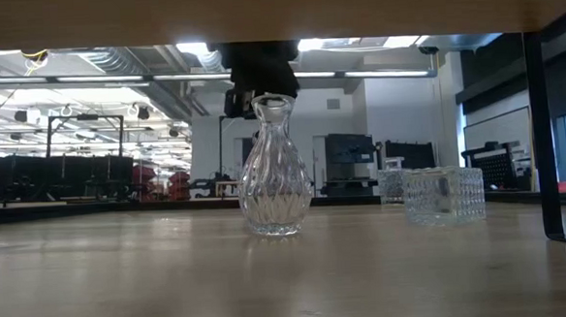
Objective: Sort vases onto shelf
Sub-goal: Put the transparent vase on the shelf
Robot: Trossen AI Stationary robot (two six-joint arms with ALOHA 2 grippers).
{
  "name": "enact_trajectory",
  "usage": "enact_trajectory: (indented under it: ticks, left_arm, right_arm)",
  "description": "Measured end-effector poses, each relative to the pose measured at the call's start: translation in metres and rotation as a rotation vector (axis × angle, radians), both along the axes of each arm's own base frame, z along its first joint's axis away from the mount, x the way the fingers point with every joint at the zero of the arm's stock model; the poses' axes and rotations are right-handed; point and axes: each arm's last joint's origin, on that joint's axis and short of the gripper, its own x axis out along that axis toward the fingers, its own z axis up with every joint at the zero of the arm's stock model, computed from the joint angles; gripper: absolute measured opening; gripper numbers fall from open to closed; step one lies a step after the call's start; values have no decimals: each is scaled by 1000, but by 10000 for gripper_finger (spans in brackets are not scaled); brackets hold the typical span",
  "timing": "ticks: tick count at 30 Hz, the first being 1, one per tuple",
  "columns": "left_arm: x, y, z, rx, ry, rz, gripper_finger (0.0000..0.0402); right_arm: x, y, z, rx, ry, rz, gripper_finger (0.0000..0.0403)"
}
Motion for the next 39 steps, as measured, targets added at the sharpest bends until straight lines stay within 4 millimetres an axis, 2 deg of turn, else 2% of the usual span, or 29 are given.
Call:
enact_trajectory:
  ticks: [8,11,19,30,35,39]
  left_arm:
    - [-2,-5,1,-90,-10,-110,130]
    - [-4,-11,-2,-60,40,-100,150]
    - [-12,-25,-10,126,146,-101,151]
    - [-10,-42,-10,166,127,-133,150]
    - [3,-50,-23,125,83,-168,150]
    - [8,-57,-40,113,141,-187,150]
  right_arm:
    - [1,-3,1,-62,-48,-71,167]
    - [1,-3,1,-49,-59,-115,167]
    - [1,-2,1,2,-74,-213,167]
    - [1,-2,1,34,-66,-235,167]
    - [1,-2,1,37,-65,-235,167]
    - [1,-1,0,48,-57,-231,167]
